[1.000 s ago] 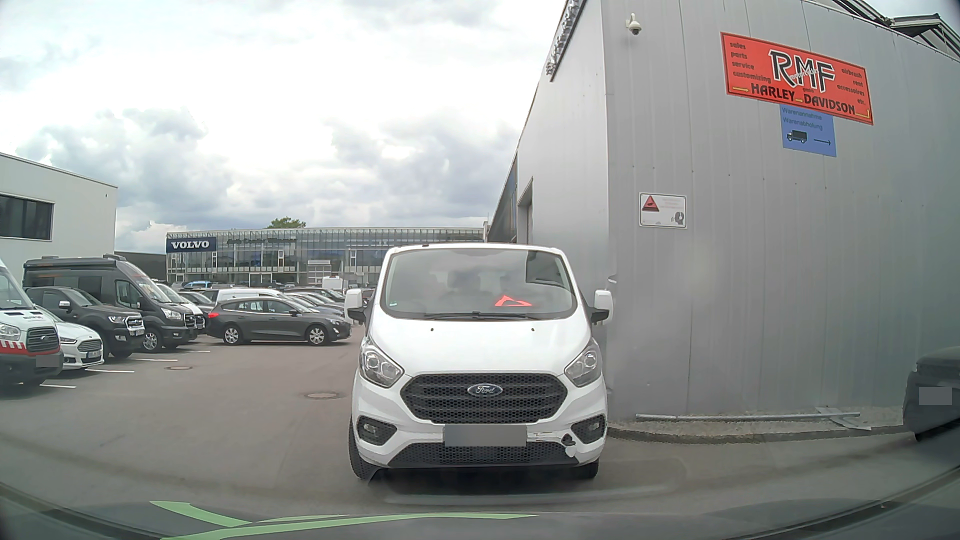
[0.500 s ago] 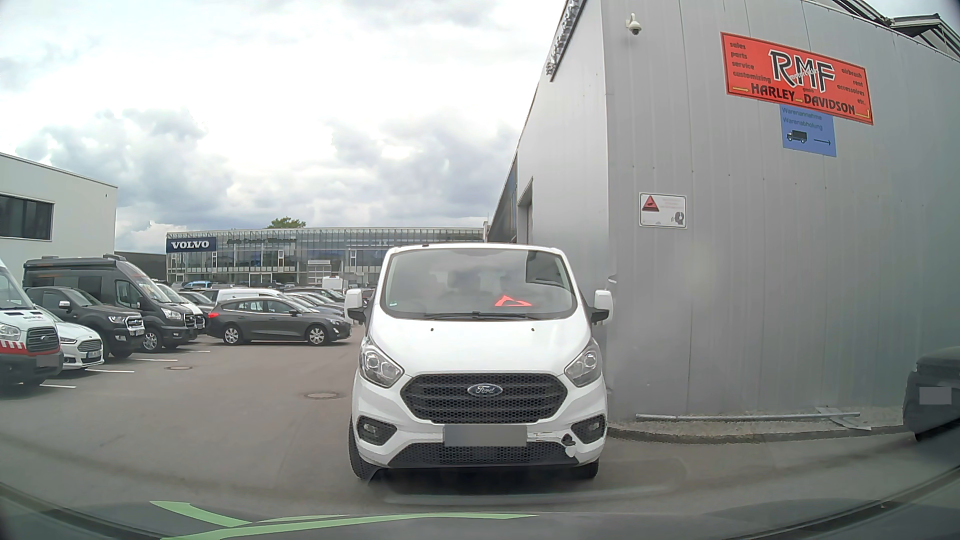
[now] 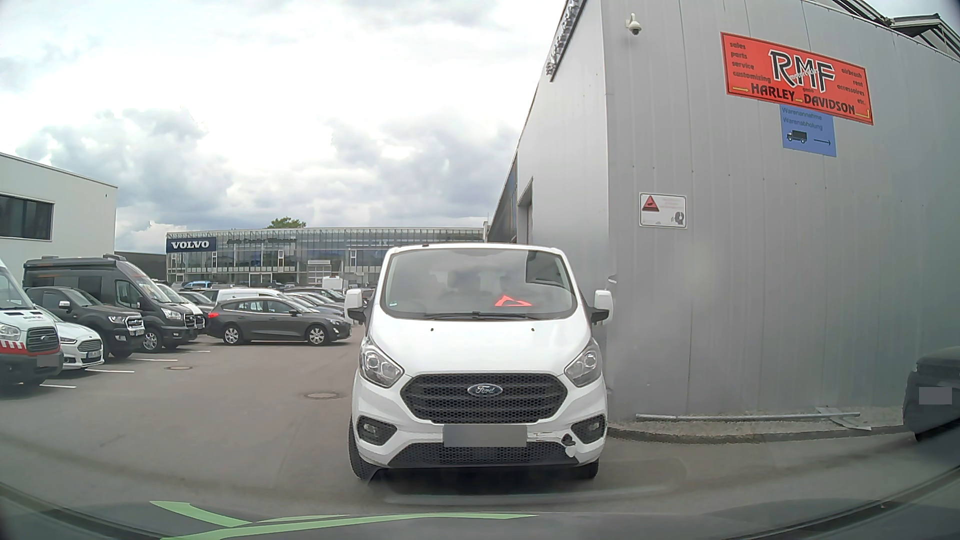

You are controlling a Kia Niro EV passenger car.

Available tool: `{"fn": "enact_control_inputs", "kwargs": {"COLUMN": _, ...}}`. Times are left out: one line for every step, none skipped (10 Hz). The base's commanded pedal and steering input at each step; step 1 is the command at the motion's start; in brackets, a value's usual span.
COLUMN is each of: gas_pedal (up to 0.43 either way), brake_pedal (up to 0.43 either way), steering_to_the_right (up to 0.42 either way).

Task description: Follow the waypoints while adhering to traffic rules and regulations

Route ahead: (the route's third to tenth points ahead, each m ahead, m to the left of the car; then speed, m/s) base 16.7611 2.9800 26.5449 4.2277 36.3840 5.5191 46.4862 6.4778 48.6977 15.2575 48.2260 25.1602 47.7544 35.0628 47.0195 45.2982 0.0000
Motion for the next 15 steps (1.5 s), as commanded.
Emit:
{"fn": "enact_control_inputs", "kwargs": {"gas_pedal": 0.0, "brake_pedal": 0.47, "steering_to_the_right": -0.462}}
{"fn": "enact_control_inputs", "kwargs": {"gas_pedal": 0.0, "brake_pedal": 0.47, "steering_to_the_right": -0.463}}
{"fn": "enact_control_inputs", "kwargs": {"gas_pedal": 0.0, "brake_pedal": 0.47, "steering_to_the_right": -0.462}}
{"fn": "enact_control_inputs", "kwargs": {"gas_pedal": 0.0, "brake_pedal": 0.47, "steering_to_the_right": -0.462}}
{"fn": "enact_control_inputs", "kwargs": {"gas_pedal": 0.0, "brake_pedal": 0.47, "steering_to_the_right": -0.463}}
{"fn": "enact_control_inputs", "kwargs": {"gas_pedal": 0.0, "brake_pedal": 0.47, "steering_to_the_right": -0.462}}
{"fn": "enact_control_inputs", "kwargs": {"gas_pedal": 0.0, "brake_pedal": 0.47, "steering_to_the_right": -0.463}}
{"fn": "enact_control_inputs", "kwargs": {"gas_pedal": 0.0, "brake_pedal": 0.47, "steering_to_the_right": -0.462}}
{"fn": "enact_control_inputs", "kwargs": {"gas_pedal": 0.0, "brake_pedal": 0.47, "steering_to_the_right": -0.462}}
{"fn": "enact_control_inputs", "kwargs": {"gas_pedal": 0.0, "brake_pedal": 0.47, "steering_to_the_right": -0.462}}
{"fn": "enact_control_inputs", "kwargs": {"gas_pedal": 0.0, "brake_pedal": 0.47, "steering_to_the_right": -0.462}}
{"fn": "enact_control_inputs", "kwargs": {"gas_pedal": 0.0, "brake_pedal": 0.47, "steering_to_the_right": -0.462}}
{"fn": "enact_control_inputs", "kwargs": {"gas_pedal": 0.0, "brake_pedal": 0.47, "steering_to_the_right": -0.462}}
{"fn": "enact_control_inputs", "kwargs": {"gas_pedal": 0.0, "brake_pedal": 0.47, "steering_to_the_right": -0.462}}
{"fn": "enact_control_inputs", "kwargs": {"gas_pedal": 0.0, "brake_pedal": 0.47, "steering_to_the_right": -0.462}}
